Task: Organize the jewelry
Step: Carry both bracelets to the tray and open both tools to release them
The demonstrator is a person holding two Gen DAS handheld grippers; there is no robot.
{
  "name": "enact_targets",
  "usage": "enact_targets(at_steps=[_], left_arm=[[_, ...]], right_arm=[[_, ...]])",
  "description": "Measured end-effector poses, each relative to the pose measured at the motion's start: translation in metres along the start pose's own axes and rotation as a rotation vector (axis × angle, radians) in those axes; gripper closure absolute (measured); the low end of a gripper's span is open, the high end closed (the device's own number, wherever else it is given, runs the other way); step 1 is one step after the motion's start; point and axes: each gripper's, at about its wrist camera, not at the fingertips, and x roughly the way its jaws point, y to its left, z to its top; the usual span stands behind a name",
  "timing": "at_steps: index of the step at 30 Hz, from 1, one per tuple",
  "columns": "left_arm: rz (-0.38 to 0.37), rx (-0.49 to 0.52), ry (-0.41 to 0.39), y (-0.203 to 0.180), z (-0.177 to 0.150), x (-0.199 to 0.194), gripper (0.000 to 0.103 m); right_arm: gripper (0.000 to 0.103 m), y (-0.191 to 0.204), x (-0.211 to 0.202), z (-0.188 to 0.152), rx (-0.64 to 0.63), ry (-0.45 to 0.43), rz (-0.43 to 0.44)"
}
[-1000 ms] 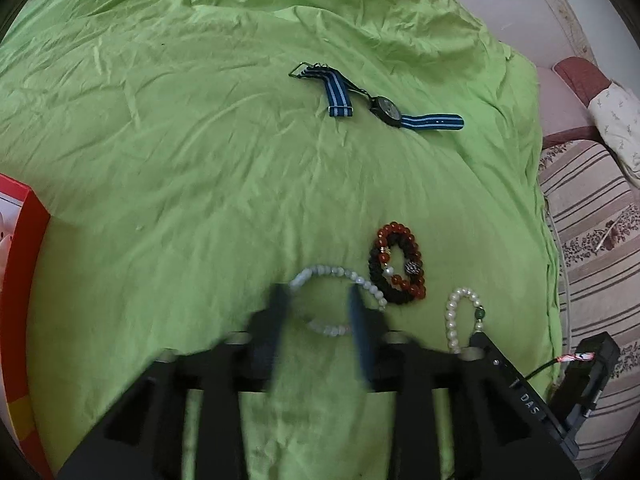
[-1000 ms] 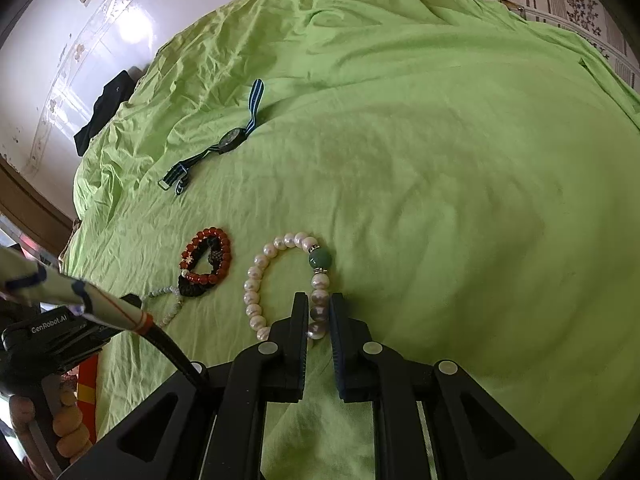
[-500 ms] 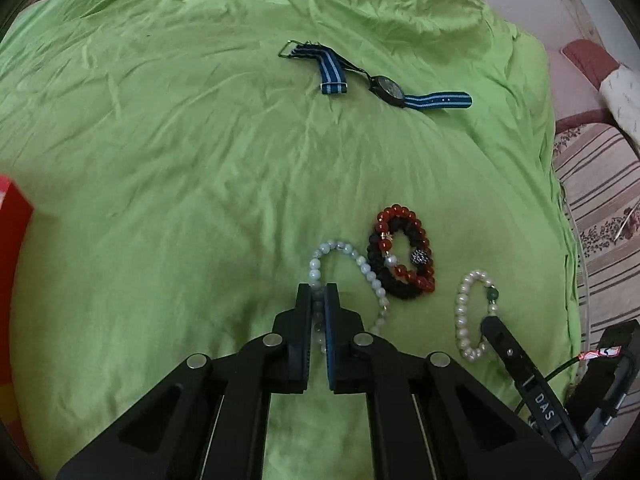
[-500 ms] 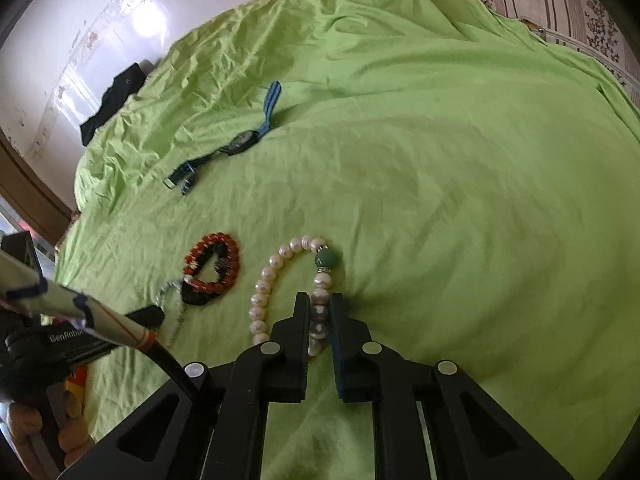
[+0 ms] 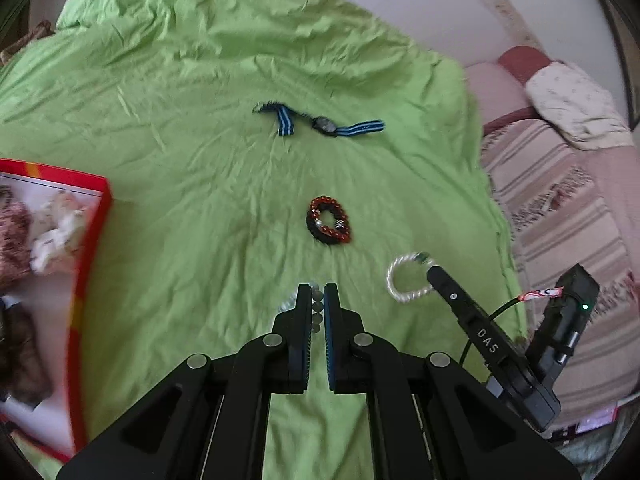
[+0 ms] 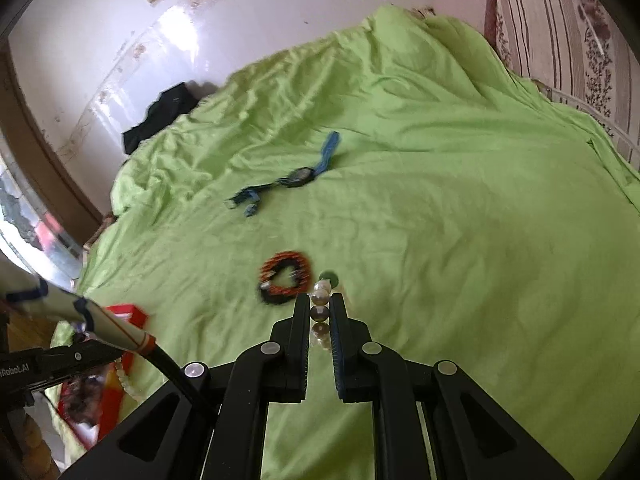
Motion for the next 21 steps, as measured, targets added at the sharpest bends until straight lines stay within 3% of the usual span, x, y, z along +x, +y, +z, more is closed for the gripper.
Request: enact_targets(at_steps=[9, 21], left_arm=[[0.036, 0.028, -0.085, 0.023, -0.029, -0.094, 0.098], [0.164, -0.118, -0.15, 0.134, -0.048, -0.176, 0.098]], right_arm=[[0.093, 0.062, -0.057, -0.019, -0.105, 0.009, 0.058], [0.093, 0.158, -0.072, -0.045, -0.267, 0.052, 0.13]])
